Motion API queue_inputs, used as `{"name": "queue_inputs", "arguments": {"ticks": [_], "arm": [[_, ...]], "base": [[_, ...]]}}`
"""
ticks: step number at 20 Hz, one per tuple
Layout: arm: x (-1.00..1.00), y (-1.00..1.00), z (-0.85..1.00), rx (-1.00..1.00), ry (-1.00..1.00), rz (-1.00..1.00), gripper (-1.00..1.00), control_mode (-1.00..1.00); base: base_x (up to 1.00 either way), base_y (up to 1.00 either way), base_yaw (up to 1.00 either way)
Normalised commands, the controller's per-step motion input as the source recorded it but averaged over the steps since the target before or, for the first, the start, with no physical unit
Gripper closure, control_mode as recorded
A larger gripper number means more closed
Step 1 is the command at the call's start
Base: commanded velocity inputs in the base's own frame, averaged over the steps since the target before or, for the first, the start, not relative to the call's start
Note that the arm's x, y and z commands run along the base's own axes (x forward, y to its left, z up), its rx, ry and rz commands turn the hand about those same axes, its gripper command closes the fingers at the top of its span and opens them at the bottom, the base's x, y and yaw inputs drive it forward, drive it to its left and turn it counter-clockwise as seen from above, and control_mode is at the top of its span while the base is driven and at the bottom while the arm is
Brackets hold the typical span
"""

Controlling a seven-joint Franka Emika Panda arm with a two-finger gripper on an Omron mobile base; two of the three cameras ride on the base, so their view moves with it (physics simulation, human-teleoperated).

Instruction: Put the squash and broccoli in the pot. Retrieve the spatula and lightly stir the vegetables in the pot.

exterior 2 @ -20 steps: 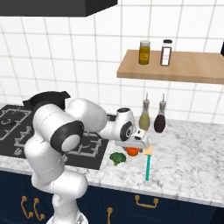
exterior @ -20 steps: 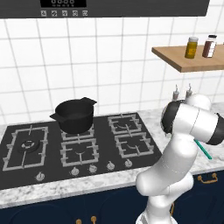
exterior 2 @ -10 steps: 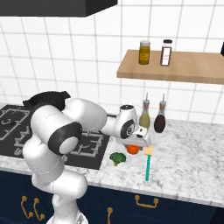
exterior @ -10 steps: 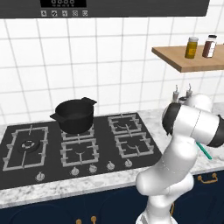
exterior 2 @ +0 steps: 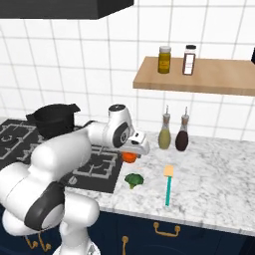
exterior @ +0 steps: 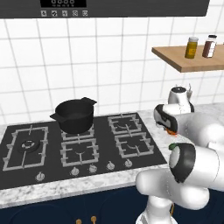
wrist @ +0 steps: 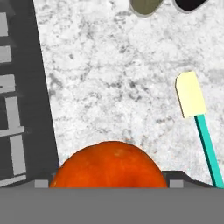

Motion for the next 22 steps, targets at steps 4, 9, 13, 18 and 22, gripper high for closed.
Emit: {"name": "queue_inputs", "arguments": {"ticks": [4,9,13,18,22], "arm": [[-0.10,1.00,0.66,-0.01,-0.01,0.00,1.00,-1.00],[0.00,1.00,0.71,0.00,0.00,0.00,1.00,-1.00],[0.03,1.00,0.78,0.00,-0.02,0.00,1.00,-1.00],[0.24,0.96,0.64,0.00,-0.05,0.00,1.00,-1.00],[0.45,0.83,0.29,0.01,-0.05,0.03,1.00,-1.00]], "base": [[0.00,0.00,0.00],[0.00,0.00,0.00],[0.00,0.00,0.00],[0.00,0.00,0.00],[0.00,0.00,0.00]]}}
